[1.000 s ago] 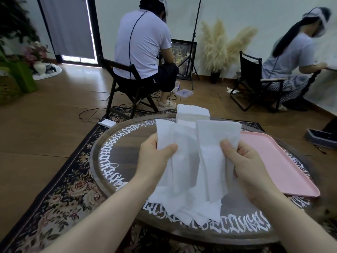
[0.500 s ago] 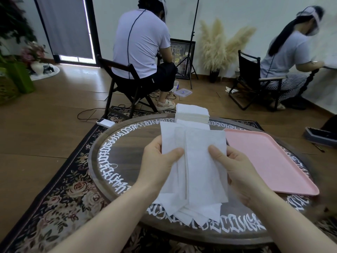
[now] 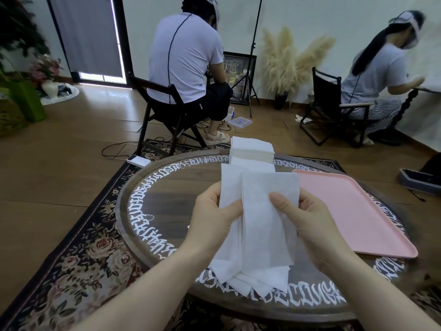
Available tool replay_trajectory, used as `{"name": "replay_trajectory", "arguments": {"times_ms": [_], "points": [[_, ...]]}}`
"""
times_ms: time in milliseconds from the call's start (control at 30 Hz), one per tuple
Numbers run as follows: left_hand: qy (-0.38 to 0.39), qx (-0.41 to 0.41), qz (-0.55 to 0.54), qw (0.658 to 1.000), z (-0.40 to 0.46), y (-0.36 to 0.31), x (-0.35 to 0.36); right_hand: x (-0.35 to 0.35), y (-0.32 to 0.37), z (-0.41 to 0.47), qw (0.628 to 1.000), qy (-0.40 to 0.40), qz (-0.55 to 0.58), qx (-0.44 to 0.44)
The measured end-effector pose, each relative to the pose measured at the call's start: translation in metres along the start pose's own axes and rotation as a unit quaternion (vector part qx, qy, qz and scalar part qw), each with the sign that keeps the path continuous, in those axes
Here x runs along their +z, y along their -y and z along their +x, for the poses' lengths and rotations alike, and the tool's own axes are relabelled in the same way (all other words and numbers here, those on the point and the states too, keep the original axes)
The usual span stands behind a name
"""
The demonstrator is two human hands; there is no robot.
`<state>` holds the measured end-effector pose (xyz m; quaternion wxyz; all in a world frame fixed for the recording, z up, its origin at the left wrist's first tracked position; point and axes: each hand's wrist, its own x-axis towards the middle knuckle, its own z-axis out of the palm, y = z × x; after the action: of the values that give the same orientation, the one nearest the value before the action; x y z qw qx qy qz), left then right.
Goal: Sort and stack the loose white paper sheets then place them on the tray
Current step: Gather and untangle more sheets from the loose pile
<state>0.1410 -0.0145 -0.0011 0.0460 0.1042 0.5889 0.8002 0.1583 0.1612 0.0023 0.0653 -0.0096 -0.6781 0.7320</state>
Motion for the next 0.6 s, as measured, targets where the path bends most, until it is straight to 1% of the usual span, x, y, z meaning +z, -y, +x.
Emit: {"name": "replay_trajectory", "arguments": {"times_ms": [600], "points": [[0.002, 0.017, -0.007, 1.000, 0.0013, 0.0021, 0.0007, -0.0001, -0.0010, 0.0006, 1.000, -0.006, -0.004, 0.003]]}}
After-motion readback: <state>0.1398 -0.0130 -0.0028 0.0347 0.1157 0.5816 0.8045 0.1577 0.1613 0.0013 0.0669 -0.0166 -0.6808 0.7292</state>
